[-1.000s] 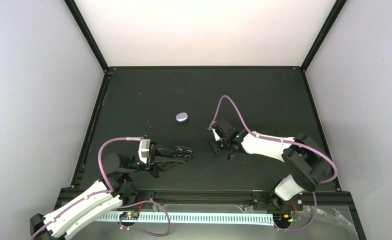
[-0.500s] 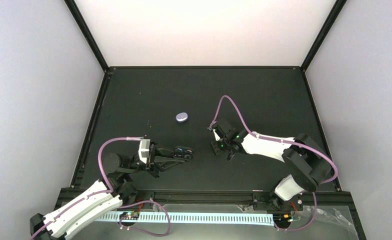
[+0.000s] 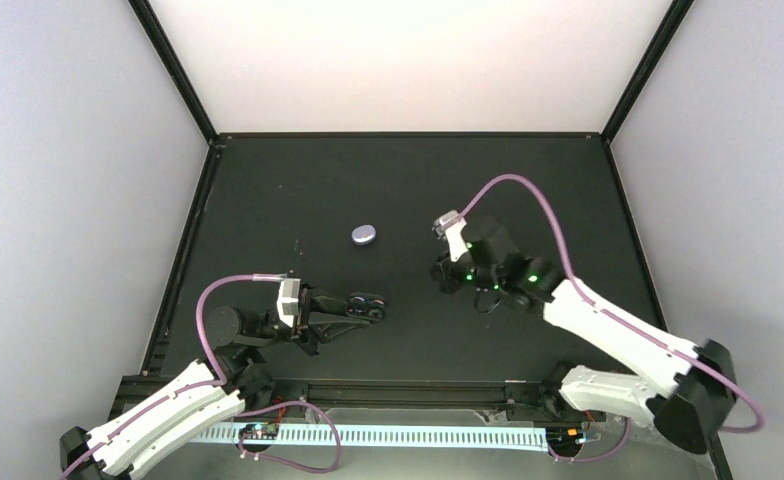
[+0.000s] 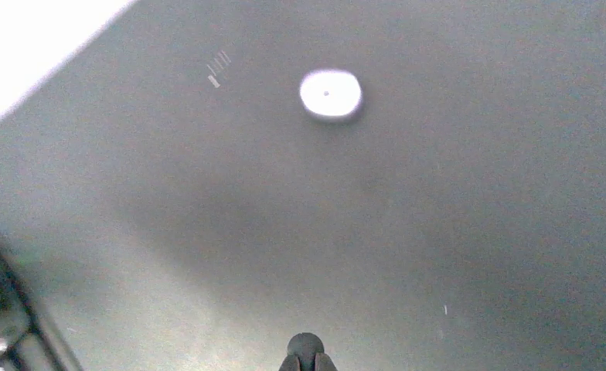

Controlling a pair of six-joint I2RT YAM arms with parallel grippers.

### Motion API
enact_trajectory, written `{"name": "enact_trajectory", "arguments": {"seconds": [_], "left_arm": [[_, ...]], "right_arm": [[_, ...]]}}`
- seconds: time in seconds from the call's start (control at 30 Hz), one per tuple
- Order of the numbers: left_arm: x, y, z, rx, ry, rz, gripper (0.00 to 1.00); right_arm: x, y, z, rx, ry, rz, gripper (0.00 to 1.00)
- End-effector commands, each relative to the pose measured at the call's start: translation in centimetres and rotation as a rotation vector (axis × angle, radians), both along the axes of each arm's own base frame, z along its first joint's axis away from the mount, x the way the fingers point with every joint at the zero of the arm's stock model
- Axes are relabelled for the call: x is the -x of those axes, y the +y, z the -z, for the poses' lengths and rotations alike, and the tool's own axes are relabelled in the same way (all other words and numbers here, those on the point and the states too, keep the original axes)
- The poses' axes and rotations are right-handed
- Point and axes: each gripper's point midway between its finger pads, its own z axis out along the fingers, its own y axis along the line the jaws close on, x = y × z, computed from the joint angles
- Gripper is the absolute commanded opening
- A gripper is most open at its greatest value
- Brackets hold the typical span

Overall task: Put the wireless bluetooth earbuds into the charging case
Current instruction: Pick up the earbud from the center of the board, then place the earbud in the charging case.

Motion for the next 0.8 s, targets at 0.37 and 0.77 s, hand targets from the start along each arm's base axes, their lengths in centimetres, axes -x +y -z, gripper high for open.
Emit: {"name": "enact_trajectory", "arguments": {"seconds": [0.37, 0.77], "left_arm": [[0.9, -0.1, -1.0, 0.012, -0.055, 0.032, 0.01], [1.6, -1.0, -0.2, -0.018, -0.037, 0.115, 0.02]], "right_arm": [[13.3, 2.0, -20.6, -0.177, -0.304, -0.626, 0.01], [17.9, 7.5, -22.7, -0.169, -0.374, -0.849, 0.01]]}}
